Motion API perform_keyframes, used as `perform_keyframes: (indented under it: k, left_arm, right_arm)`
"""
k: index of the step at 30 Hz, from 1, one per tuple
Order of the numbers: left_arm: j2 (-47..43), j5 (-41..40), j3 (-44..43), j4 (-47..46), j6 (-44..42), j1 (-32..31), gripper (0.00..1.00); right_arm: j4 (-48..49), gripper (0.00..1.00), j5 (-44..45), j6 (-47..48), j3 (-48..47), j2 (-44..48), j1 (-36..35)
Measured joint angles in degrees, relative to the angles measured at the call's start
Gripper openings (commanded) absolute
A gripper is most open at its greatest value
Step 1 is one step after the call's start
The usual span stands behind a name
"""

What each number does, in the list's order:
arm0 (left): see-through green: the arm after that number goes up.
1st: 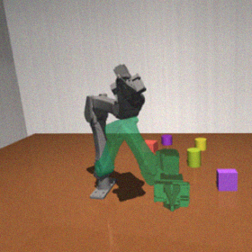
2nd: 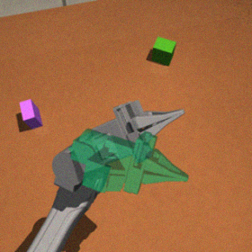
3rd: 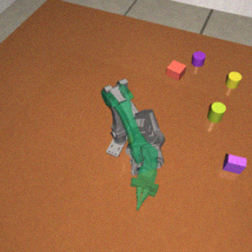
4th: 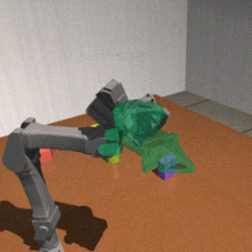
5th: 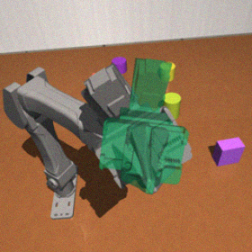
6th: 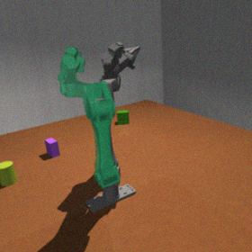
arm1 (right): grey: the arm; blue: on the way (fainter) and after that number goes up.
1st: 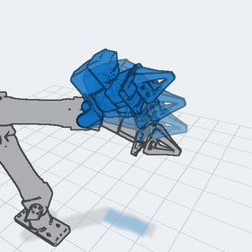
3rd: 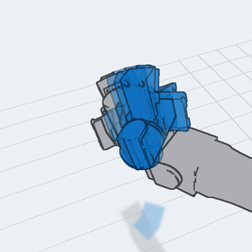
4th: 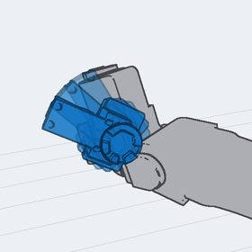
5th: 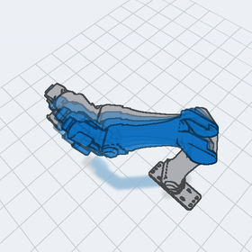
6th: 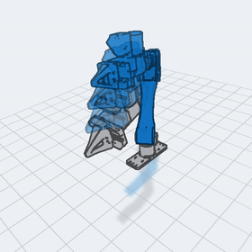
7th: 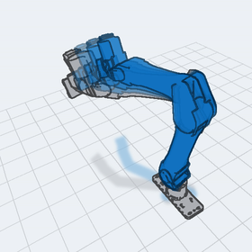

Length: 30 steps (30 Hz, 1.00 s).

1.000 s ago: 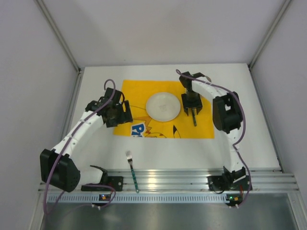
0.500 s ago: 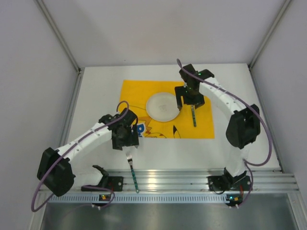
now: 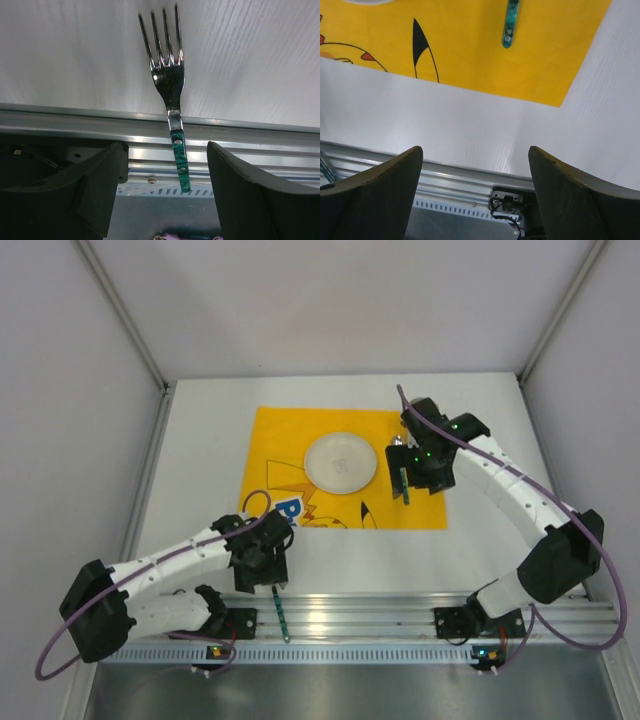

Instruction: Set the dinner table for one person

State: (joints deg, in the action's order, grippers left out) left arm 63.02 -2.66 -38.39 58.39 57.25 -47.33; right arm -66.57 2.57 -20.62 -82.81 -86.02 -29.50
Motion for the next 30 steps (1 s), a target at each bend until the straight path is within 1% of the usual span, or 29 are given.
perform_keyframes:
  k: [5, 9, 10, 11, 12, 13, 14, 15, 16, 20, 24, 28, 30]
  left_arm:
    - [0.59, -0.28, 2.91, -1.11, 7.13, -8.37, 0.72]
    - [5.79, -1.36, 4.26, -4.74, 11.15, -13.33, 0.68]
    - [7.56, -1.03, 4.79, -5.92, 12.55, -14.21, 0.63]
    - [8.39, -1.77, 4.37, -7.21, 13.14, -14.49, 0.6]
    - [9.44, -2.19, 4.11, -7.54, 13.33, -14.91, 0.54]
    - [10.27, -2.47, 3.82, -7.15, 13.53, -15.21, 0.45]
    - [10.84, -2.97, 3.54, -6.86, 13.81, -15.63, 0.33]
    - [11.32, -3.23, 3.23, -6.51, 14.14, -15.67, 0.02]
    - [11.74, -3.45, 2.82, -6.23, 14.58, -15.69, 0.0]
    - [12.59, -4.7, 1.73, -6.1, 14.69, -16.28, 0.0]
    - [12.22, -7.63, -0.74, -3.08, 15.02, -16.52, 0.0]
    - [8.57, -12.2, -8.15, 3.72, 14.08, -15.98, 0.0]
    - [6.01, -14.67, -13.0, 6.73, 11.89, -14.16, 0.0]
  right_arm:
    - [-0.55, 0.87, -0.15, 0.11, 4.5, 2.91, 0.0]
    - [-0.59, 0.87, -0.24, 0.57, 6.05, 5.22, 0.0]
    - [-0.57, 0.88, -0.26, 0.68, 6.29, 5.75, 0.0]
    - [-0.63, 0.88, -0.28, 0.79, 6.45, 6.19, 0.0]
    - [-0.52, 0.88, -0.28, 0.98, 6.71, 6.6, 0.0]
    - [-0.59, 0.88, -0.28, 1.16, 6.97, 6.99, 0.0]
    - [-0.61, 0.88, -0.28, 1.27, 7.19, 7.28, 0.0]
    - [-0.68, 0.88, -0.28, 1.49, 7.43, 7.63, 0.0]
    - [-0.81, 0.88, -0.24, 1.62, 7.52, 7.78, 0.0]
    - [-0.9, 0.88, -0.11, 2.47, 7.82, 8.39, 0.0]
    - [-0.96, 0.9, 0.24, 2.97, 7.82, 8.81, 0.0]
    - [-0.92, 0.93, 0.37, 3.1, 8.07, 9.9, 0.0]
    - [-0.79, 0.93, 0.13, 3.1, 8.57, 11.02, 0.0]
